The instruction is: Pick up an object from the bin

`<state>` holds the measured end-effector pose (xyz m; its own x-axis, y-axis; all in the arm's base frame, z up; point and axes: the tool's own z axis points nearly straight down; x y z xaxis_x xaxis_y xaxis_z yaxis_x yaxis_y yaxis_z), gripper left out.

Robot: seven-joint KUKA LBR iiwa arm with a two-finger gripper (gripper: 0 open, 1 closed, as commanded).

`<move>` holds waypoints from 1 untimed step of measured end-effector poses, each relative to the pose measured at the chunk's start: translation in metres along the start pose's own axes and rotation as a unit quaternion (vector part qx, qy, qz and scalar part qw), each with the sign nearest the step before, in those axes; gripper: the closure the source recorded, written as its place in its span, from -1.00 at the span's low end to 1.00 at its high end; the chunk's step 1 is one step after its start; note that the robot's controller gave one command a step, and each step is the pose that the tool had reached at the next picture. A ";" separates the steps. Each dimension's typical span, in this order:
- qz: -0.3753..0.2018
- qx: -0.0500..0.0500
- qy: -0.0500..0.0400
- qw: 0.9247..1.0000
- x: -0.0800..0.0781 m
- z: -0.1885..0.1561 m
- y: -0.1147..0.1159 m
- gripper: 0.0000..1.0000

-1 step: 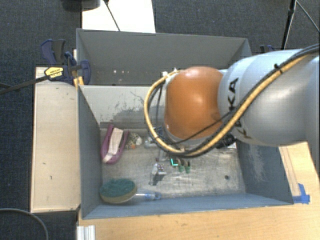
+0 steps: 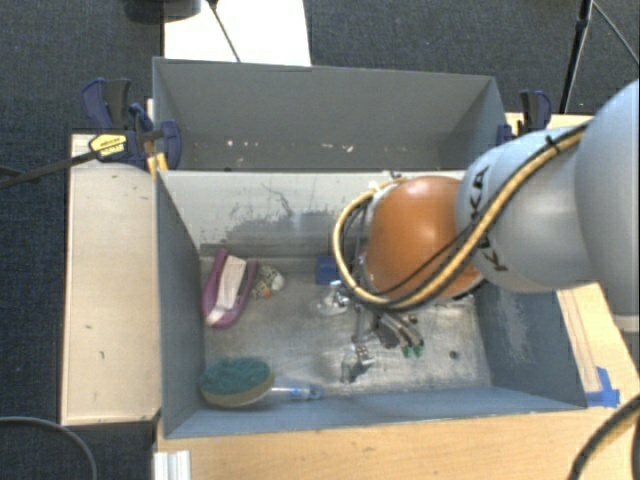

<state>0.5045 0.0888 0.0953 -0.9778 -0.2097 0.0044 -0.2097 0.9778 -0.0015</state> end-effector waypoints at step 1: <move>0.084 0.000 -0.007 0.996 -0.069 -0.038 -0.076 -1.00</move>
Offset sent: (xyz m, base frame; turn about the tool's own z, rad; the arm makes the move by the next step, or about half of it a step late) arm 0.0798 -0.0570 0.0351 0.1587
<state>0.5878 0.0290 0.1331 -0.9990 -0.0440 -0.0089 -0.0440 0.9990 -0.0014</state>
